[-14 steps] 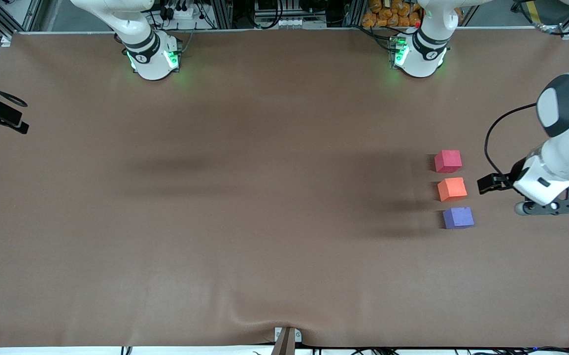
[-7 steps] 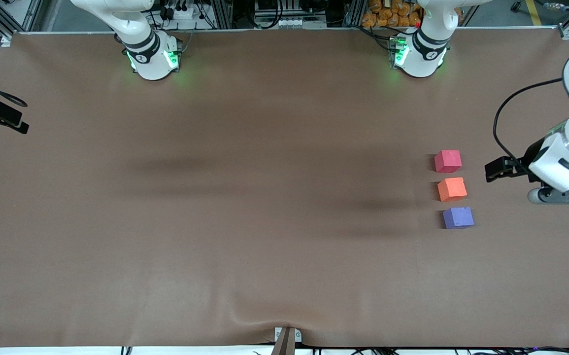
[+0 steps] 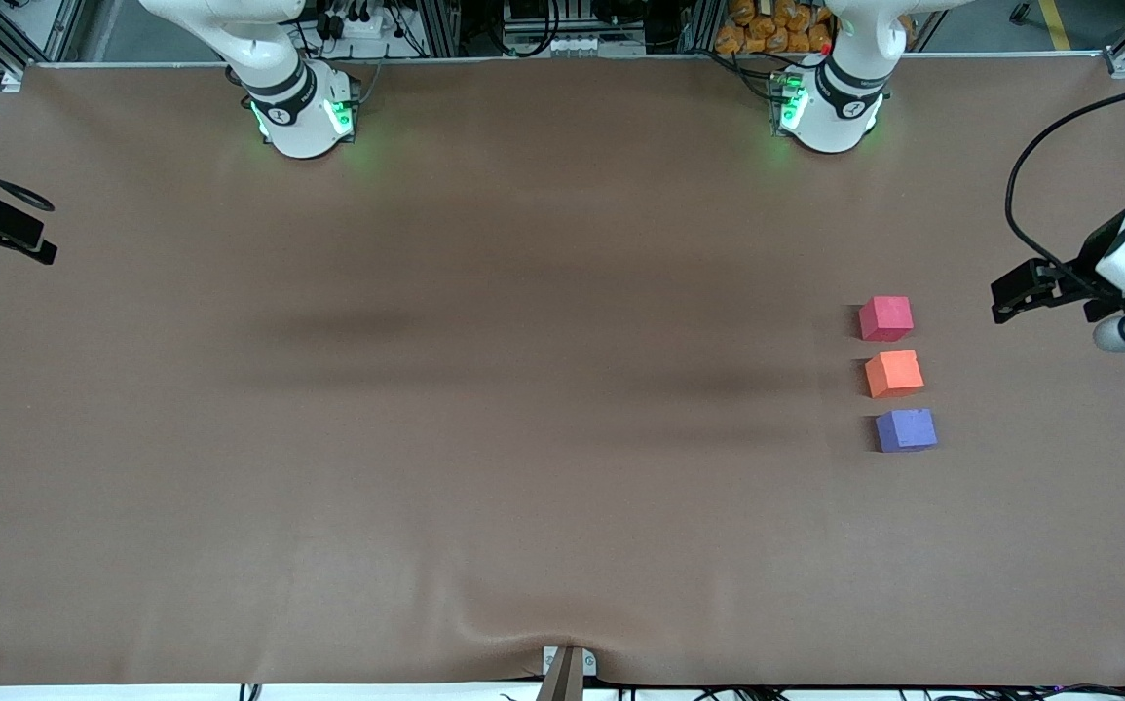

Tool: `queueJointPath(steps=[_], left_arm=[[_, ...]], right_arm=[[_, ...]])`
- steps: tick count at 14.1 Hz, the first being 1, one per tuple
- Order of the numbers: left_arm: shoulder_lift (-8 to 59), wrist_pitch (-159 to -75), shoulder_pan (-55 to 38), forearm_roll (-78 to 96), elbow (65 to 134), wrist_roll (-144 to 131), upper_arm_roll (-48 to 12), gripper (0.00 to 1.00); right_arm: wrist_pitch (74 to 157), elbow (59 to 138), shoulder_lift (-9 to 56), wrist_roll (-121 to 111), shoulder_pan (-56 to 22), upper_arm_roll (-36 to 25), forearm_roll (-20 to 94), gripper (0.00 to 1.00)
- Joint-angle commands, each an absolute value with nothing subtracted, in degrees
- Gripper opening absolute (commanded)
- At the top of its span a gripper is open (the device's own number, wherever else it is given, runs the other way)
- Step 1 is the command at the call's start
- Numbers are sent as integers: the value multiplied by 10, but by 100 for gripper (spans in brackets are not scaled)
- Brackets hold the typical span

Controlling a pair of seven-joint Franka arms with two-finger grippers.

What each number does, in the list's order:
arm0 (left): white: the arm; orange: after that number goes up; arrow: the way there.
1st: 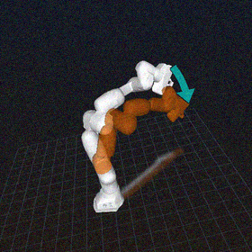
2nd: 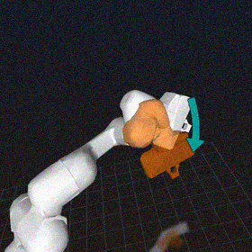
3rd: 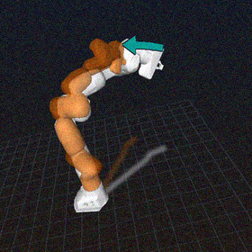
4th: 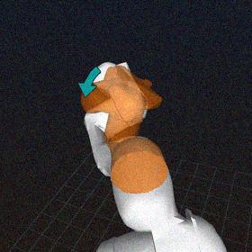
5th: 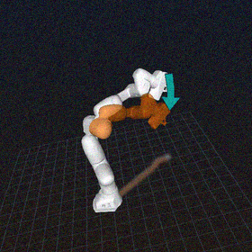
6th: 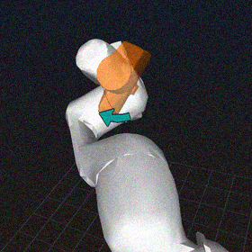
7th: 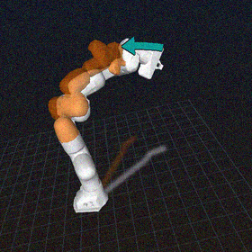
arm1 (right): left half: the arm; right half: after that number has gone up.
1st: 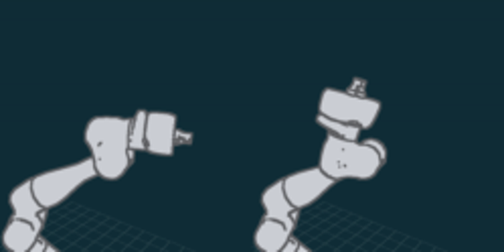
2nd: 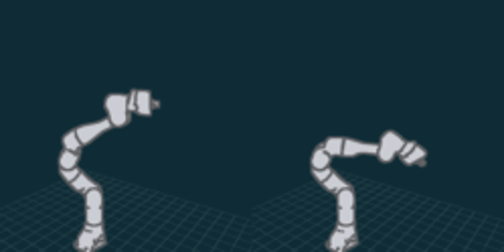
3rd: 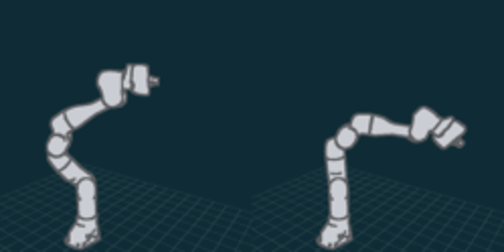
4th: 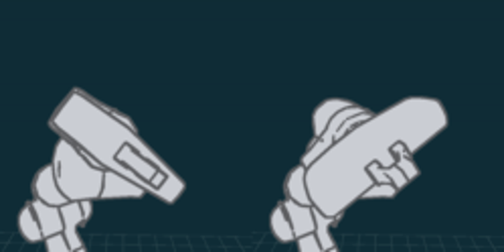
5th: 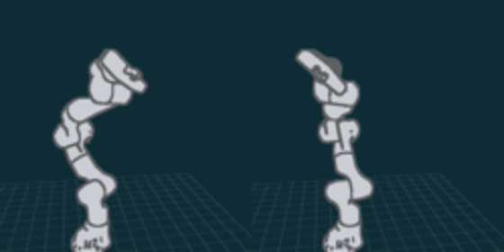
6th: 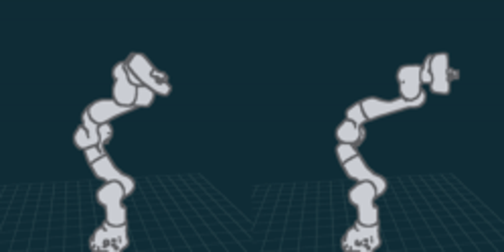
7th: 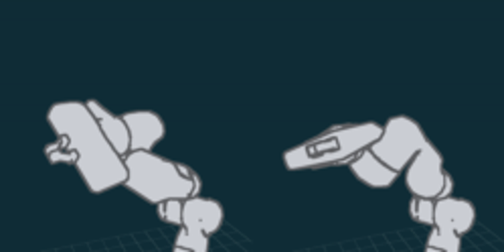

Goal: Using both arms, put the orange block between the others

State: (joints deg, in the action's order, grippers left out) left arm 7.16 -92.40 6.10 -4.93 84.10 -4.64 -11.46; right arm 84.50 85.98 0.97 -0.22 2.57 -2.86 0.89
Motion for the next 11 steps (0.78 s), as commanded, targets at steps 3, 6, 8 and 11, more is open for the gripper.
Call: queueJointPath(steps=[3,6,8,11], left_arm=[[36,-915,64,-13,847,-51,-111,100],[19,-914,28,3,867,-54,-73,100],[13,-914,-26,8,881,-54,-11,100],[11,-914,-30,9,890,-69,-11,100]], right_arm=[[835,845,16,0,37,-19,4,100],[835,845,16,0,38,-19,4,100],[835,845,16,1,37,-19,4,100],[834,845,15,0,38,-20,4,100]])
